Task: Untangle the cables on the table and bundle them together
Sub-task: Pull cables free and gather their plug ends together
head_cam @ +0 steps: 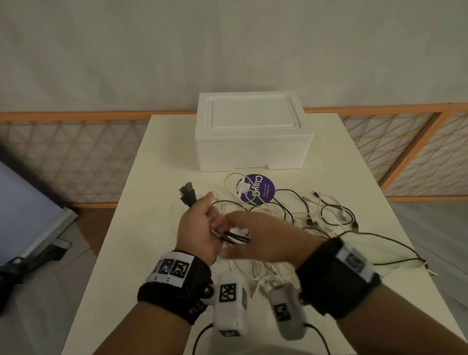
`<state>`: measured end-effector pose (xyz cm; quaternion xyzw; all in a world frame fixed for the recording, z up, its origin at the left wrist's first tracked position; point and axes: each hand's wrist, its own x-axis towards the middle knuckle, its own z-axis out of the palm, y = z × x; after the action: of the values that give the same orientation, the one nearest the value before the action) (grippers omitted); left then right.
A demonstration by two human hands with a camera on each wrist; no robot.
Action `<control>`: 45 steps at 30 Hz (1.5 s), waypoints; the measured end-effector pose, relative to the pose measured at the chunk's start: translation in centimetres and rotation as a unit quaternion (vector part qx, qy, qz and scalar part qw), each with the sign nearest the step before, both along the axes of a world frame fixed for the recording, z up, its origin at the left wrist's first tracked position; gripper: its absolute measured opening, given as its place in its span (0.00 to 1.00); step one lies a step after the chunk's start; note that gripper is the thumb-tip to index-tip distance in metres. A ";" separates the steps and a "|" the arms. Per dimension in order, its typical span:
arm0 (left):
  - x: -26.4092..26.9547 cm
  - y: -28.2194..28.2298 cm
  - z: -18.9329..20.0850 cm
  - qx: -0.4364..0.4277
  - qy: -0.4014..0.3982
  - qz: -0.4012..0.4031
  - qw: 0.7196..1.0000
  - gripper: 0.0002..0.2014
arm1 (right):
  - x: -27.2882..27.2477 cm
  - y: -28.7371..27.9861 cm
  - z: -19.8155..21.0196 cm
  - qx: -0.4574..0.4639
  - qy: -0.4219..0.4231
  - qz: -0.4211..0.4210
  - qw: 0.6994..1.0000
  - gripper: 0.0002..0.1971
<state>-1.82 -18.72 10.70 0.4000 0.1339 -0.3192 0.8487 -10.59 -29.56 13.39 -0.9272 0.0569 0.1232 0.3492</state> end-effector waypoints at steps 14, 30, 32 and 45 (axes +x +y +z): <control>0.6 4.0 -1.6 -0.035 0.057 0.030 0.997 0.29 | -6.6 -6.4 -1.6 -0.126 0.021 -0.057 0.990 0.33; 0.3 4.1 -4.3 0.067 0.089 0.018 0.994 0.25 | -12.9 -13.8 -6.7 -0.134 0.252 -0.195 0.938 0.13; -0.5 3.4 -4.5 0.072 0.092 0.016 0.993 0.25 | -13.1 -14.5 -8.0 -0.164 0.283 -0.184 0.927 0.16; -3.7 -0.1 -6.2 0.130 0.097 -0.003 0.987 0.26 | -11.1 -13.3 -12.1 -0.134 0.264 -0.193 0.935 0.09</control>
<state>-5.48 -18.85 4.49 0.4740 0.2551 -0.3389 0.7716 -21.65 -42.88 1.31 -0.8705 0.3409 0.2854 0.2112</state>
